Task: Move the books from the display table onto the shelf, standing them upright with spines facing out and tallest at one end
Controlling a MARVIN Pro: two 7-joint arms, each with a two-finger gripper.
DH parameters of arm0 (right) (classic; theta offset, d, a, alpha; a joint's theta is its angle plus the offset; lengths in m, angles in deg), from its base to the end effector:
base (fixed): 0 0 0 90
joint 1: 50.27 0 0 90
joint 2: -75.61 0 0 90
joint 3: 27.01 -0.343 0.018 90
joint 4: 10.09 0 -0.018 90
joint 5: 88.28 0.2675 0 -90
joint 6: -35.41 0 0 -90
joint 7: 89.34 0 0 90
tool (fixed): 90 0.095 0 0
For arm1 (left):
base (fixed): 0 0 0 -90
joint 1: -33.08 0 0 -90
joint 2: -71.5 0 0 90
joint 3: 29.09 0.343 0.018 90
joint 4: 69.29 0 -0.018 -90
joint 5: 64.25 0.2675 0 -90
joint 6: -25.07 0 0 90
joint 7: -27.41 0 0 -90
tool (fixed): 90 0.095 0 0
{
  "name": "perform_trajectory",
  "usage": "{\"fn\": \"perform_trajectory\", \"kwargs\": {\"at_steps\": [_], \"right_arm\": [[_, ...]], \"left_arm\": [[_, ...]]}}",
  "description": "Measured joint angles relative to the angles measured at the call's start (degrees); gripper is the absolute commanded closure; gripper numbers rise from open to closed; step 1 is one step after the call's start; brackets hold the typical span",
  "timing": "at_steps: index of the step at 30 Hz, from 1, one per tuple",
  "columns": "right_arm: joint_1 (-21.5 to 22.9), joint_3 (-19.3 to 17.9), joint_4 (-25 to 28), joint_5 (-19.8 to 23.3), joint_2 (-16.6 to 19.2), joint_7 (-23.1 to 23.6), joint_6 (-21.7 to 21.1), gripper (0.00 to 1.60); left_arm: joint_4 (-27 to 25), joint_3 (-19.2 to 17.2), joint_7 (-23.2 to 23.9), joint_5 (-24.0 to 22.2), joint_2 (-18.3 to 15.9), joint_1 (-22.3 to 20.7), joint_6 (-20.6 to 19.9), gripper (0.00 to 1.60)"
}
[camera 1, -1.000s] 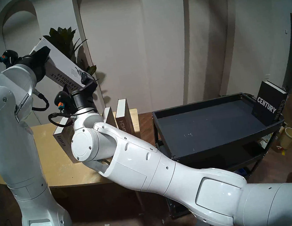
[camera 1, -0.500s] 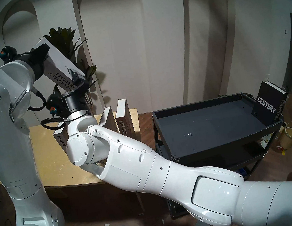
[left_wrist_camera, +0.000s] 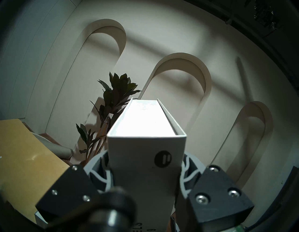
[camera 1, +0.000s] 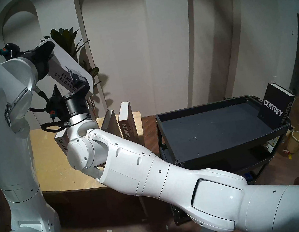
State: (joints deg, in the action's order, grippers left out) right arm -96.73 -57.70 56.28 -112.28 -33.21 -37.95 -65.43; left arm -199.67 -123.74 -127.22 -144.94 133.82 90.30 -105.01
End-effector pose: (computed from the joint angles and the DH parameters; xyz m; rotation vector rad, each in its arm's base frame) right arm 0.4192 0.3941 -0.1240 1.1227 0.7560 2.5947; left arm 0.3719 0.1193 0.0037 1.8806 0.6684 2.1204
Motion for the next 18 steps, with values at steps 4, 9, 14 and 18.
{"fn": "perform_trajectory", "kwargs": {"at_steps": [4,9,14,18], "right_arm": [[0.4,-0.7,-1.7,0.0,-0.8,-1.2,0.4,1.20],[0.8,-1.8,-3.9,0.0,-1.8,-3.5,1.0,1.60],[0.9,-2.1,-5.4,0.0,-2.7,-5.3,1.8,1.60],[0.9,-2.4,-6.8,-0.1,-3.4,-6.8,2.3,1.60]], "left_arm": [[-0.2,0.7,-1.0,-1.4,-0.2,-0.3,0.9,1.60],[-0.3,1.4,-2.4,-2.8,-0.7,-0.6,2.2,1.60],[-0.4,2.0,-3.6,-4.0,-1.1,-0.9,3.3,1.60],[-0.6,2.6,-4.6,-5.1,-1.4,-1.1,4.3,0.00]]}}
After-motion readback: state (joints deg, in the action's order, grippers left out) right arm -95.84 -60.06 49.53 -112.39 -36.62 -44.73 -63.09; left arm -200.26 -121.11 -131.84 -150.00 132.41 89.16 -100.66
